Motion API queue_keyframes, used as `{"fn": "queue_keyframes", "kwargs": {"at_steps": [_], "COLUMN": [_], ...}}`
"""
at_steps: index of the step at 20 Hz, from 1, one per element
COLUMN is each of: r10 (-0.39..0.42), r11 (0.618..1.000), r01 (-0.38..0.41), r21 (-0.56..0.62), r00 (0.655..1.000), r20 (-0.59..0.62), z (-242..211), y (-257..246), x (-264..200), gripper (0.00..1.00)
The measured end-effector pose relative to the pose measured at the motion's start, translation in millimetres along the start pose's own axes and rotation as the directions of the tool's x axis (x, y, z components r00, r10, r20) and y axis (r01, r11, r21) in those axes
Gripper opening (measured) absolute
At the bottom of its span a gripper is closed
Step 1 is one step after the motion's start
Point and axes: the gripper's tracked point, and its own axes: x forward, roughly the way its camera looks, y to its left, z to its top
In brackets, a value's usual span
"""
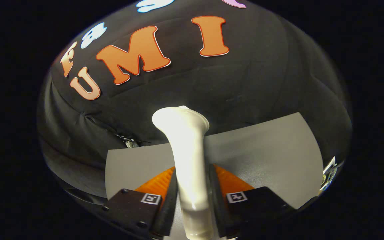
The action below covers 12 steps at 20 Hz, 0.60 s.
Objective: Iron the clothes twice with a garment steamer, once on the left side and once on the right side.
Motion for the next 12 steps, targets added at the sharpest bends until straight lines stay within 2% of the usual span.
{"fn": "queue_keyframes", "kwargs": {"at_steps": [4, 6, 9, 12], "r10": [0.008, -0.004, 0.017, -0.003], "r11": [1.0, 1.0, 1.0, 1.0], "r01": [-0.008, 0.005, -0.016, -0.002], "r21": [-0.013, -0.026, -0.006, 0.019], "r00": [1.0, 0.999, 0.993, 0.975], "r20": [0.012, 0.039, 0.115, 0.22], "z": [-2, -7, -19, -26], "y": [10, 13, 31, 43], "x": [-10, -29, -58, -92], "gripper": [0.49, 0.45, 0.41, 0.36]}}
